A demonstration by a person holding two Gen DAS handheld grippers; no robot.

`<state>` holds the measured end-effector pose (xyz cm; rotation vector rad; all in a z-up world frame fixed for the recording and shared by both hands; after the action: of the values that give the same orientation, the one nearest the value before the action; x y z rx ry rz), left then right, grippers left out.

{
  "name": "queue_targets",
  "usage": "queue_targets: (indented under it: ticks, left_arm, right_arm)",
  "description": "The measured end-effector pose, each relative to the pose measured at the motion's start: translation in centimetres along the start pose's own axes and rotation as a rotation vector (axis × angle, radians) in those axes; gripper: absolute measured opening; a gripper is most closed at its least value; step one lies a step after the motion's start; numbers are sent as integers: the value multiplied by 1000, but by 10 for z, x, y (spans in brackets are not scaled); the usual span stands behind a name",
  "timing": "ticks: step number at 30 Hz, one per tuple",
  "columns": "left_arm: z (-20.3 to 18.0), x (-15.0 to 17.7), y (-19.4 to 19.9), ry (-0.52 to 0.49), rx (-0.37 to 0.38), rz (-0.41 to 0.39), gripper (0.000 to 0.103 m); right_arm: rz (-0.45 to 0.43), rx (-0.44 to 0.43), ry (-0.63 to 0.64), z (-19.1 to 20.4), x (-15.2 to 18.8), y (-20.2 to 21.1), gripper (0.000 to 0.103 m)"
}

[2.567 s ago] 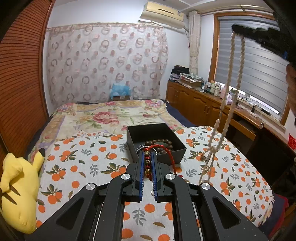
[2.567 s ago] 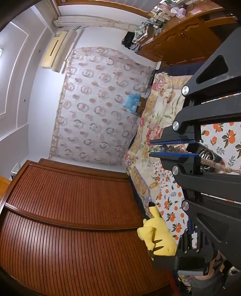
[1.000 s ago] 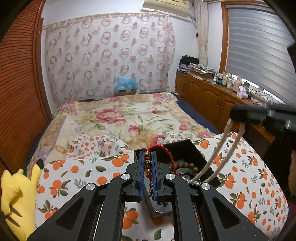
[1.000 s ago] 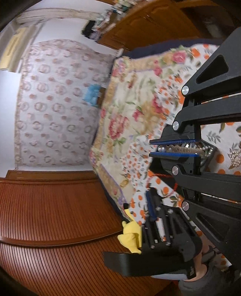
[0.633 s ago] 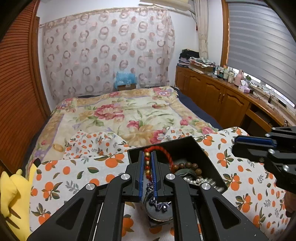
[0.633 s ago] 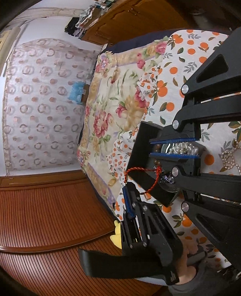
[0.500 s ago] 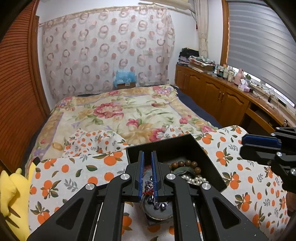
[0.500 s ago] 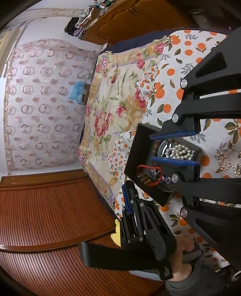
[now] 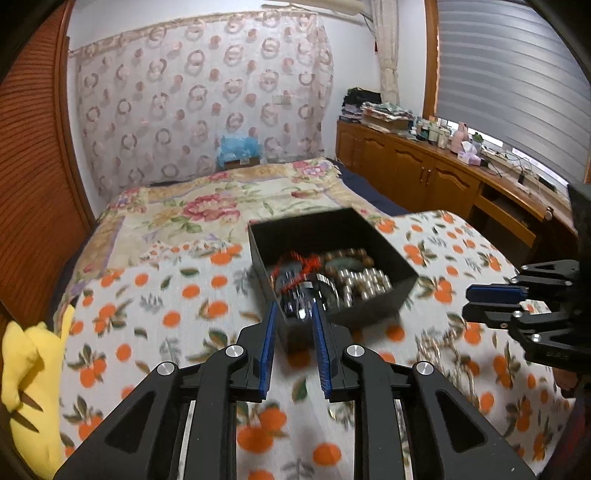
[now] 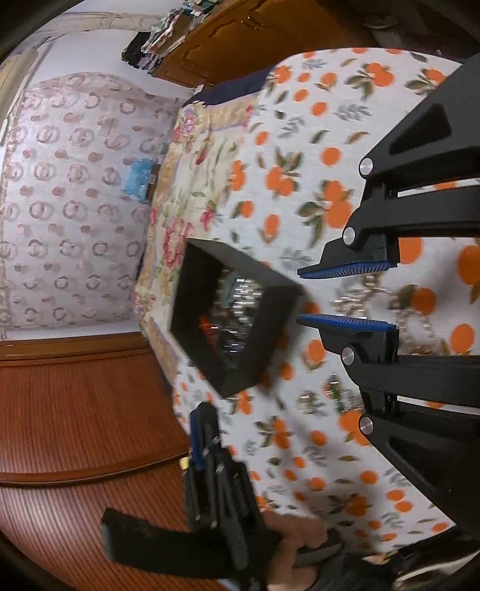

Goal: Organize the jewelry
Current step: 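Grasp the pearl necklace on the cloth with the right tool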

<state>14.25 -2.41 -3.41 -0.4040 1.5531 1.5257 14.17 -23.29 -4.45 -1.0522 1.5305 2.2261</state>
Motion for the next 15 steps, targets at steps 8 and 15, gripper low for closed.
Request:
queue_targets:
  ticks: [8,15]
  left_arm:
    - [-12,32,0,-3,25,46,20]
    - [-16,42,-6,-8,49,84,33]
  right_arm:
    - [88,40,-13,-14,24,-22,22]
    - [119,73,4,-12,30,-32,22]
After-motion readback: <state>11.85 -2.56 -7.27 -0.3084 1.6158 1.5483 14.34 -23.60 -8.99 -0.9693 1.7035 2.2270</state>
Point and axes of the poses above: each gripper's, at about its wrist camera, not at the fingertips, and y roughly against the way its jaws point, z to its left, x to its underside, the point moved 1 cm from there along -y, roughly the way its jaws point, and after that the axes turned 13 degrees about -y, right-handed, at the moved point
